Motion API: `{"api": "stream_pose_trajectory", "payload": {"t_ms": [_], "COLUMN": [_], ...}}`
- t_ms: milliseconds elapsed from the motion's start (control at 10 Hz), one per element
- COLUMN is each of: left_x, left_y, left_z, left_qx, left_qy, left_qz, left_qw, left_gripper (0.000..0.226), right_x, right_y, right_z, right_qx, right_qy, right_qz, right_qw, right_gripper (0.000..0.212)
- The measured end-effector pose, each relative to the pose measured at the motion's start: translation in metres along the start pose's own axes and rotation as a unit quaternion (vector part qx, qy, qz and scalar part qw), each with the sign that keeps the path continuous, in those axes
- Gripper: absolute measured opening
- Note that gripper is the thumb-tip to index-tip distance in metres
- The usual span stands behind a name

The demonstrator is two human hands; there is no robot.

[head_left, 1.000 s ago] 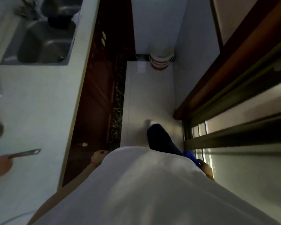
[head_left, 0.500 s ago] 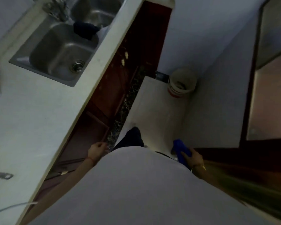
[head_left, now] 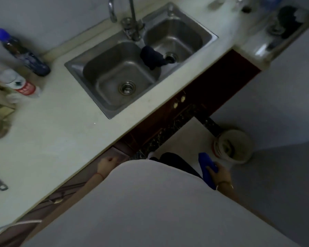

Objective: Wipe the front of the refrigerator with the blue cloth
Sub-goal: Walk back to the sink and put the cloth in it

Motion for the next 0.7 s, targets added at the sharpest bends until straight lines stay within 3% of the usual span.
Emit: {"api": "stream_pose_trajectory", "payload": {"t_ms": [200,300,500,700], "left_x": [0.009,0.01,0.034,0.073], "left_y": [0.028,0.027,0.024,0.002], "left_z": [-0.016,-0.022,-0.04,-0.056], "left_qx": [0.027,0.046,0.05,0.049], "left_qy": [0.072,0.115,0.204,0.27], "left_qz": [-0.072,-0.107,-0.196,-0.251], "left_qw": [0.994,0.987,0.958,0.928], "left_gripper": [0.036,0.035,0.028,0.023], "right_x": [0.046,0.049,0.091,0.072], "right_y": [-0.113,-0.158,-0.306,-0.478], "right_z": [0.077,0.09,0.071,0.004], "right_qx": [0.182,0.262,0.485,0.646], "right_qy": [0.0,-0.054,-0.04,-0.017], "right_qz": [-0.106,-0.169,-0.197,-0.209], "right_qw": [0.978,0.949,0.851,0.734], "right_gripper": [0.043,0.044,0.04,0.041]}}
Point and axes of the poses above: each hand's wrist, its own z-axis towards the middle knuckle, its own x-axis out of the back of the hand, y = z × x, the point moved 8 cm from there along z, towards the middle knuckle, and after that the axes turned 10 degrees about -z, right-handed, at the moved point
